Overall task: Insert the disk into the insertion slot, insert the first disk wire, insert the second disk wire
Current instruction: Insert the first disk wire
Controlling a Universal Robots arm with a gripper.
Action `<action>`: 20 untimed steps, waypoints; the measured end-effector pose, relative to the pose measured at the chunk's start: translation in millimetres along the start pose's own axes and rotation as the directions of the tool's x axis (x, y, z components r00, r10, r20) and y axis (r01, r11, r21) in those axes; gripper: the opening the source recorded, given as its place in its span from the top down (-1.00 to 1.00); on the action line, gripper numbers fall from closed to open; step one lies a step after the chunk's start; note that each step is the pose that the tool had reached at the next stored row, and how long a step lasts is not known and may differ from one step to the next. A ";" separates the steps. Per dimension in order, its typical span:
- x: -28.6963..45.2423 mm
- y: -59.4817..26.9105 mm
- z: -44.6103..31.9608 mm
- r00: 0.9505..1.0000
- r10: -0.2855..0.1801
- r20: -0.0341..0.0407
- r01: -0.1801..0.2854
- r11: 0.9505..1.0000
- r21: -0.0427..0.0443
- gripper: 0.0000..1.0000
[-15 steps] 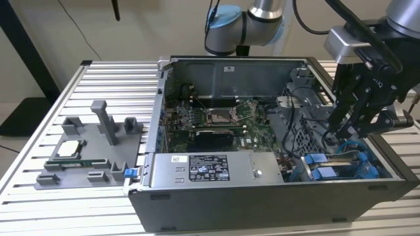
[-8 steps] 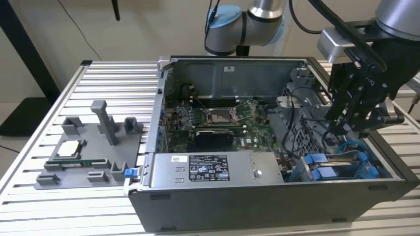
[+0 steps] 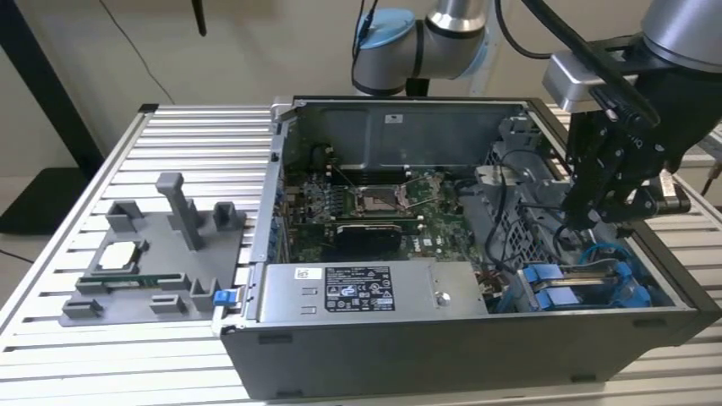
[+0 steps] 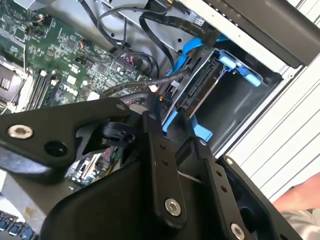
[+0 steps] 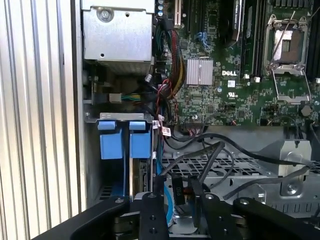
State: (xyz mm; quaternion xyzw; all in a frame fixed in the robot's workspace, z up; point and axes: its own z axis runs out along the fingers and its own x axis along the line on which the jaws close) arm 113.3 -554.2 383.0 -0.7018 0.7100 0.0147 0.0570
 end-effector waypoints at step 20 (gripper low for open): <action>0.2 0.5 1.1 1.000 -0.011 0.004 0.011 1.000 0.011 1.00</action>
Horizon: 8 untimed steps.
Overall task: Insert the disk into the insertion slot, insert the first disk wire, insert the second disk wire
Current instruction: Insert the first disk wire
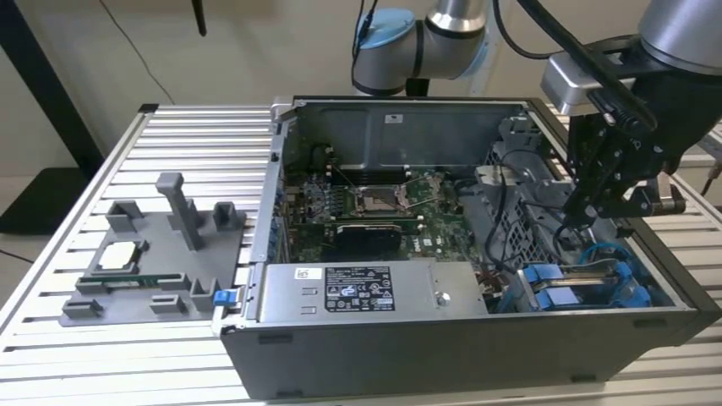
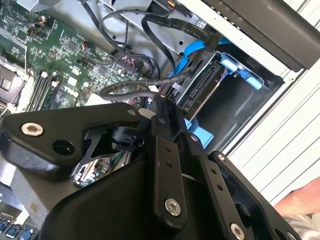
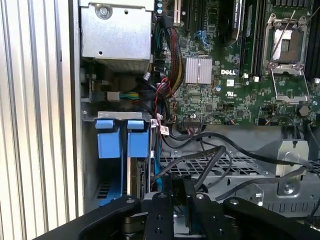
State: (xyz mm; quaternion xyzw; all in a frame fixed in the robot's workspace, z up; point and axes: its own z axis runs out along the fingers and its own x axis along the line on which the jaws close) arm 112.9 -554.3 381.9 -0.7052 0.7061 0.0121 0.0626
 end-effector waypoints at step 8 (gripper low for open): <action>1.9 -10.3 2.2 0.999 -0.001 -0.034 0.001 1.000 -0.013 1.00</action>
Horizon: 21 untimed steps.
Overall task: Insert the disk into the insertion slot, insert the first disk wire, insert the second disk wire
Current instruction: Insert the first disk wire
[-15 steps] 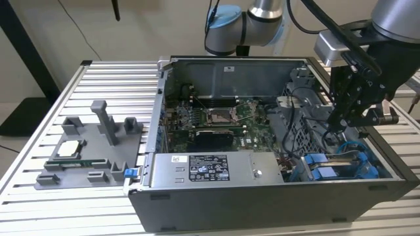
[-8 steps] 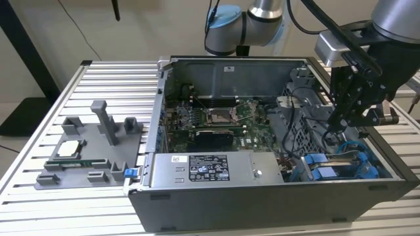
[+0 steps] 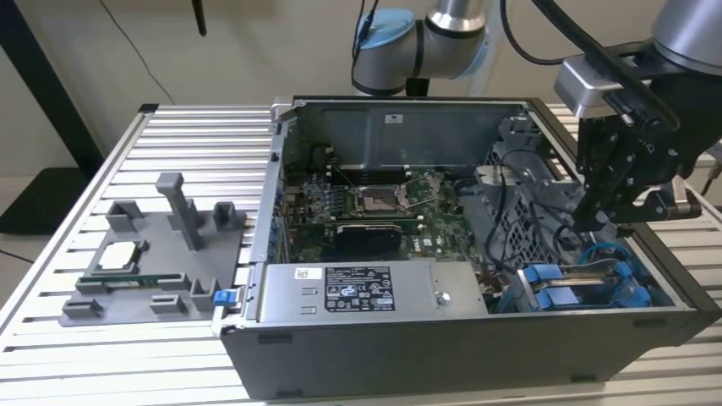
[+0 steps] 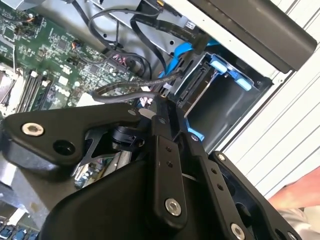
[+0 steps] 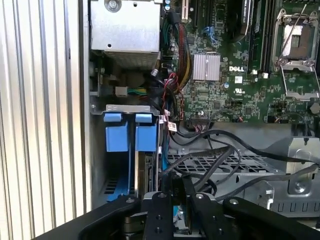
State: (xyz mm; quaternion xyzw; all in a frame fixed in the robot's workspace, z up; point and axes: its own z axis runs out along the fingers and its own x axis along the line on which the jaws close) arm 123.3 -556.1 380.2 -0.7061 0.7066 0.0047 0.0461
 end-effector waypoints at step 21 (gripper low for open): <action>2.2 -10.3 3.4 1.000 0.000 -0.015 0.000 1.000 -0.013 1.00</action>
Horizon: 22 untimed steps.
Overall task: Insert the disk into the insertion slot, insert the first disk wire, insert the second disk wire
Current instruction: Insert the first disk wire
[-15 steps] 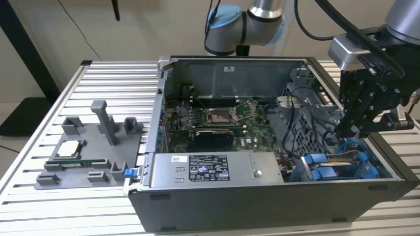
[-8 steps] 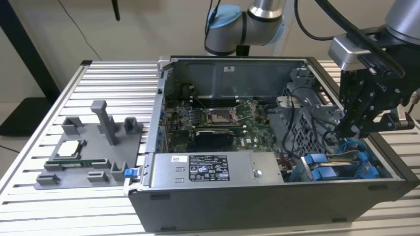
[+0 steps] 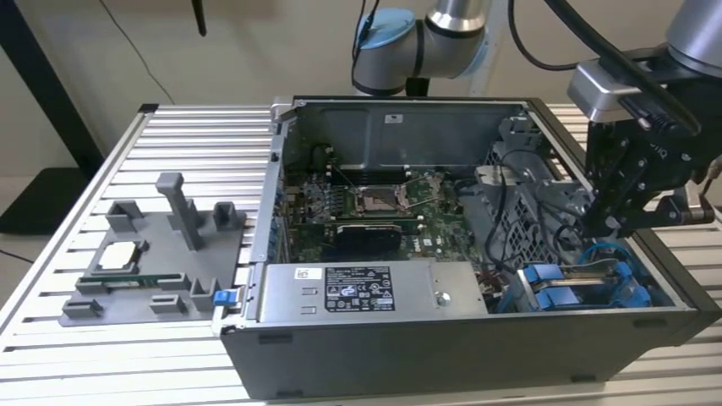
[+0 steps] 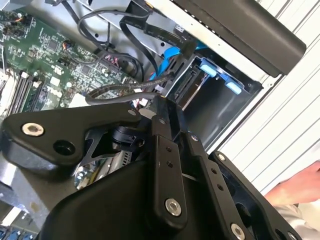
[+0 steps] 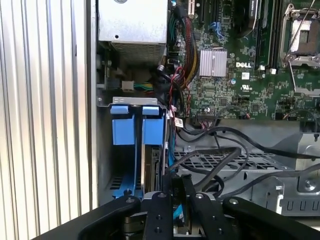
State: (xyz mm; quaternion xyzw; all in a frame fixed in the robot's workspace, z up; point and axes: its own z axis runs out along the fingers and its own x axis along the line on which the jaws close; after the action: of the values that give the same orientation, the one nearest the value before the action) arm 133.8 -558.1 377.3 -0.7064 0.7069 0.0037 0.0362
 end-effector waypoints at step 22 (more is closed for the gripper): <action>9.6 -20.7 17.4 1.000 0.003 0.000 -0.003 0.999 -0.045 1.00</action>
State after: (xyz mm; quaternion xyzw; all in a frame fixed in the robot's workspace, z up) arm 155.3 -566.7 360.4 -0.7061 0.7076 0.0196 0.0202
